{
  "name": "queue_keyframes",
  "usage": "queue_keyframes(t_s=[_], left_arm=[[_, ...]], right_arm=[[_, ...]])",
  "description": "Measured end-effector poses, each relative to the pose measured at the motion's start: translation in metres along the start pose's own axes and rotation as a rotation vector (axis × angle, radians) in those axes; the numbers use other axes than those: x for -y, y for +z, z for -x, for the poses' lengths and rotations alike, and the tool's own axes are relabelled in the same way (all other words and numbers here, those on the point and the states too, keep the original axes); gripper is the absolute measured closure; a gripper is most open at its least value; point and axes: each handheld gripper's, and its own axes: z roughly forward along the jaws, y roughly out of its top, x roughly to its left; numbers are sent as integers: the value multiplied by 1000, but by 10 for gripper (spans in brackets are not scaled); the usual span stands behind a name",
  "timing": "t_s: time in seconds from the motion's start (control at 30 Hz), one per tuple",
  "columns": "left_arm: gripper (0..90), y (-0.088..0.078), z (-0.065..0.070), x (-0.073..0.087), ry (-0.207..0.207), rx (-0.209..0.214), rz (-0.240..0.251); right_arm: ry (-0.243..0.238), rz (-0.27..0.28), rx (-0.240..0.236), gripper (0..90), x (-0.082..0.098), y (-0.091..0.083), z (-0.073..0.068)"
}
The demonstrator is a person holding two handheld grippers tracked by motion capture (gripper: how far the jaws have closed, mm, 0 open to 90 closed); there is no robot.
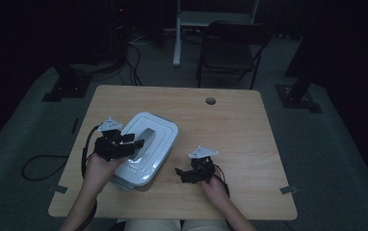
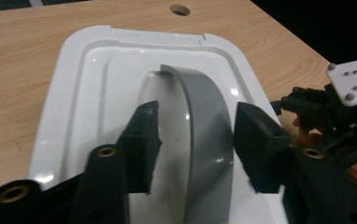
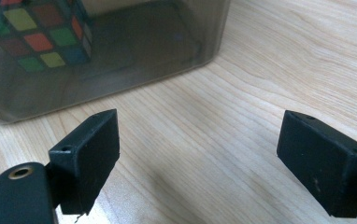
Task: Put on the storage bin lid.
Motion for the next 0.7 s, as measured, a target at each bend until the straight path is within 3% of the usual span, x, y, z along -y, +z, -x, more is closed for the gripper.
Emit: queue_keyframes(t_s=[0.07,0.17,0.3,0.57,0.63,0.7], left_arm=[[491,-4,-3,0,4,-20,7],[431,-12,-8,1,-14,-20,37],[380,-22,-16,5,-5,-24,74],[256,-34,-45,19,-69,-59,103],[175,-36,-53,22,-89,-69,111],[175,-38,-61,25,-100,-82,131]], right_arm=[[1,3,7,129,0,-2,1],[1,8,13,129,0,-5,4],[9,6,21,129,2,-9,7],[18,-1,39,129,8,-14,14],[26,-5,40,129,9,-15,15],[26,-7,41,129,11,-16,16]])
